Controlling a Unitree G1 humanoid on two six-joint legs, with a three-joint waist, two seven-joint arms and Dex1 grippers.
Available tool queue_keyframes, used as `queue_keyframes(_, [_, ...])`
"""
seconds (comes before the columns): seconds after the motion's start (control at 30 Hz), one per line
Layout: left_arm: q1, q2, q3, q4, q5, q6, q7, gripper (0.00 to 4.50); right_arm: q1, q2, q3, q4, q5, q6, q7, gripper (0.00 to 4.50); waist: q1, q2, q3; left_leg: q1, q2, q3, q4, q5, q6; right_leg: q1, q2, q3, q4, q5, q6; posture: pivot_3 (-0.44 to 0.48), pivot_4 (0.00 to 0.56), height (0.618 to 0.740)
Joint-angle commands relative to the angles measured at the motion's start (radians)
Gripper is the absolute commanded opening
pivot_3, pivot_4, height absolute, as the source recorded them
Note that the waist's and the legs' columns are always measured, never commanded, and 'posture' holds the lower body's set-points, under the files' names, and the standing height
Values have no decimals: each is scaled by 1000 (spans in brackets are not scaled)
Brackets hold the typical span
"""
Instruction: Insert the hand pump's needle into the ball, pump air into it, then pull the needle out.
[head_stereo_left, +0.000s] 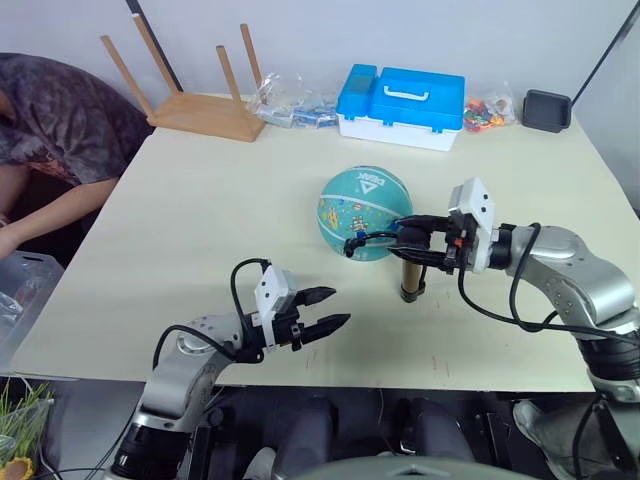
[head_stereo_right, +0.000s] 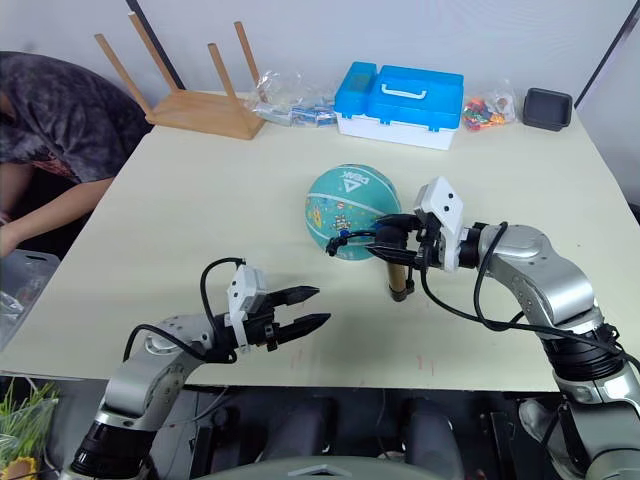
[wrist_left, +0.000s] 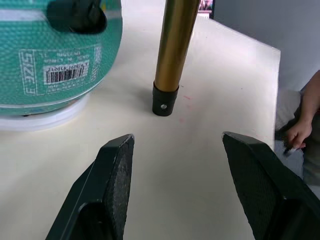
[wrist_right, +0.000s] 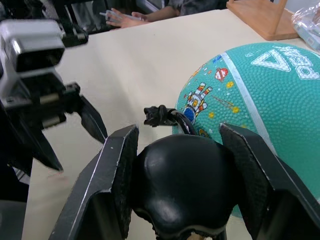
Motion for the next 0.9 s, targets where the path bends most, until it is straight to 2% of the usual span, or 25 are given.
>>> queue_keyframes(0.03, [44, 70, 115, -126, -144, 98, -12, 2972, 22, -81, -30, -2, -31, 100, -10, 2073, -1, 2, 4, -5, 0, -3, 3, 0, 0, -3, 1, 0, 1, 0, 0, 0, 150, 740])
queue_keyframes(0.13, [59, 108, 172, -170, -226, 154, -9, 2972, 6, -109, -56, -39, -4, 132, -4, 2073, 1, 4, 8, -14, -4, -7, 7, 0, 0, -9, 2, 1, 3, 1, 1, 0, 150, 740])
queue_keyframes(0.3, [55, 85, 113, -179, -199, 138, 21, 2972, -46, -154, -100, -83, 50, 194, 5, 2073, 2, 4, 13, -18, -8, -8, 8, 0, 0, -12, 2, 5, 4, 1, 2, 0, 150, 740])
queue_keyframes(0.43, [45, 185, 236, -224, -289, 187, -12, 2972, -85, -187, -100, -103, 51, 206, 27, 2073, 0, 1, 23, -23, -8, -10, 11, 1, 0, -16, 3, 4, 4, 4, -2, 0, 150, 740])
queue_keyframes(0.53, [44, 218, 265, -239, -322, 207, -5, 2972, -127, -210, -97, -122, 57, 226, 37, 2073, 1, 6, 28, -27, -8, -9, 14, 3, -4, -18, 3, 5, 5, 4, -2, 0, 150, 740])
queue_keyframes(0.67, [46, 224, 291, -236, -336, 196, -5, 2972, -175, -265, -75, -153, 31, 237, 76, 2073, -2, 5, 30, -28, -9, -7, 14, 3, -4, -19, 2, 7, 4, 4, -1, 0, 150, 740])
queue_keyframes(0.9, [48, 214, 300, -262, -333, 164, 10, 2972, -215, -342, 24, -212, -97, 144, 159, 2073, -2, 4, 31, -28, -9, -7, 15, 3, -4, -19, 2, 7, 5, 5, -1, 0, 150, 740])
